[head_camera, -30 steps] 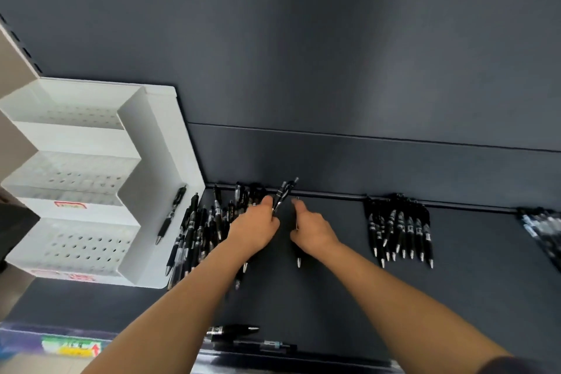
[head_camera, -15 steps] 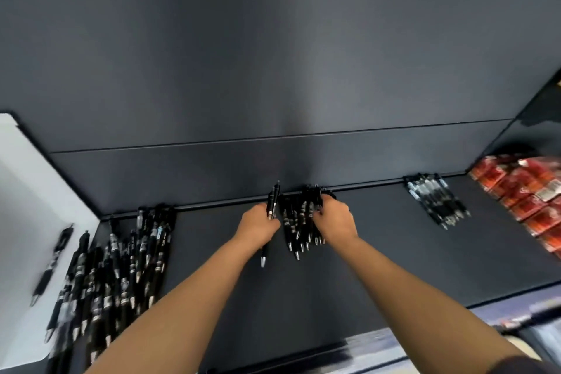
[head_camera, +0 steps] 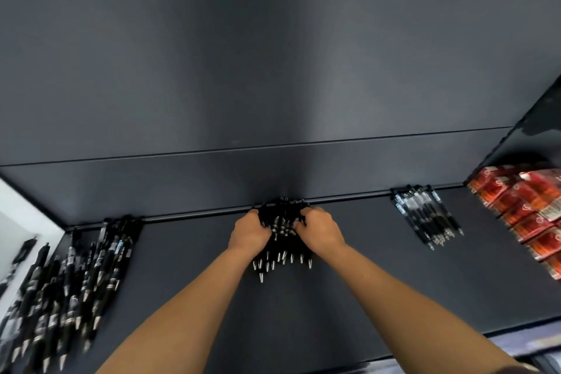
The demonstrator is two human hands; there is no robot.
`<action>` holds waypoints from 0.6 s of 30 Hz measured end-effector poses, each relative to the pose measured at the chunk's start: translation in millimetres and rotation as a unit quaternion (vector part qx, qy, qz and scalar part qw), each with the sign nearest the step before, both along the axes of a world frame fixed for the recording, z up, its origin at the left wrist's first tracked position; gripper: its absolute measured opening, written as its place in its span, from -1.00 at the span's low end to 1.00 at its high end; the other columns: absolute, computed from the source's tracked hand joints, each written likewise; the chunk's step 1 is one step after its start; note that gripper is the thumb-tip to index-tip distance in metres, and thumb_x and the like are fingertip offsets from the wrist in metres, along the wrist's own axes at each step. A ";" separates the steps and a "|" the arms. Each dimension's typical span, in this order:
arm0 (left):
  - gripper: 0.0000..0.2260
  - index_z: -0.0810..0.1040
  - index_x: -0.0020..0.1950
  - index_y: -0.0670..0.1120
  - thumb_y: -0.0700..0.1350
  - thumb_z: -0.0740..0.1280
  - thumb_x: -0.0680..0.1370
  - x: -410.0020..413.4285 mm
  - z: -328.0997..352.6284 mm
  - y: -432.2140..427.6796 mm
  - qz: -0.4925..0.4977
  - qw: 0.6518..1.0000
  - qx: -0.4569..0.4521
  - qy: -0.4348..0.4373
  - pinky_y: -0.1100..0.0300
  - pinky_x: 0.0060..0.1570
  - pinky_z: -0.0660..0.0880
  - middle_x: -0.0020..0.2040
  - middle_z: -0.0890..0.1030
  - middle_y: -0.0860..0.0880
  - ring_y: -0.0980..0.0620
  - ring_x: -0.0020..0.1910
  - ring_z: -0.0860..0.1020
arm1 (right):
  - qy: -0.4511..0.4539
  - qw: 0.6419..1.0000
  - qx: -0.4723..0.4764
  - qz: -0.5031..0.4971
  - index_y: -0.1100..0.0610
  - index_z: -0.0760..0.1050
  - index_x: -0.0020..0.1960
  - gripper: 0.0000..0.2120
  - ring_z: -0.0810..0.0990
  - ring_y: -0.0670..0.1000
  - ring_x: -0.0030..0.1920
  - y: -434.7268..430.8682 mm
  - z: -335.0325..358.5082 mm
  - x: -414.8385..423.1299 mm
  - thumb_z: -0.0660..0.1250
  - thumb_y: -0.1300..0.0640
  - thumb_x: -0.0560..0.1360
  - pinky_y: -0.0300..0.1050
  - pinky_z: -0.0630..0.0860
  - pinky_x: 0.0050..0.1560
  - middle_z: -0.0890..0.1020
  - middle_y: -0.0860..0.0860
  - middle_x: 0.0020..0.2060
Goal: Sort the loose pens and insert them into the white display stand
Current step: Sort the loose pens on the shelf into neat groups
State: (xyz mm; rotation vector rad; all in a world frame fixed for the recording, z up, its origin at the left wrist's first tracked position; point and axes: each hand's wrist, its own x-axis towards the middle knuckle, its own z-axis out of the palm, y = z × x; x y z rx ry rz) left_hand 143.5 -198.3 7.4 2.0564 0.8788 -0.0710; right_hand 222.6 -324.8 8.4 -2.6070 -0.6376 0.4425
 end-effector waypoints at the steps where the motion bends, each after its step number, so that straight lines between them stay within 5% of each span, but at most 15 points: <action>1: -0.62 0.37 0.33 -0.14 -0.21 0.26 0.50 1.1 -0.8 -2.4 -0.012 1.000 0.025 0.008 0.06 -0.02 0.54 0.04 0.59 -0.18 -0.13 0.03 0.57 | 0.000 1.000 -0.002 0.008 0.23 0.49 0.08 -0.77 0.54 0.21 0.04 -2.3 -1.4 3.1 0.22 0.09 0.56 -0.01 0.49 -0.02 0.49 0.16 0.09; 7: -0.52 0.28 0.42 -0.12 -0.21 0.27 0.51 -2.9 -8.3 -11.8 -0.030 0.991 0.120 0.040 0.03 0.19 0.41 0.32 0.30 -0.19 -0.20 0.22 0.44 | 0.011 0.999 -0.008 0.051 0.21 0.44 0.30 -0.65 0.48 0.24 0.22 -9.8 -8.5 13.7 0.23 0.08 0.57 0.02 0.46 0.20 0.38 0.16 0.29; 18: -0.54 0.32 0.42 -0.15 -0.15 0.30 0.53 -18.0 -9.2 -21.2 -0.016 0.994 0.109 0.015 0.09 0.27 0.36 0.29 0.40 -0.19 -0.15 0.26 0.43 | -0.013 0.986 -0.042 0.163 0.09 0.38 0.38 -0.63 0.34 0.19 0.32 -17.8 -10.6 15.2 0.15 0.10 0.59 0.05 0.36 0.30 0.39 0.04 0.37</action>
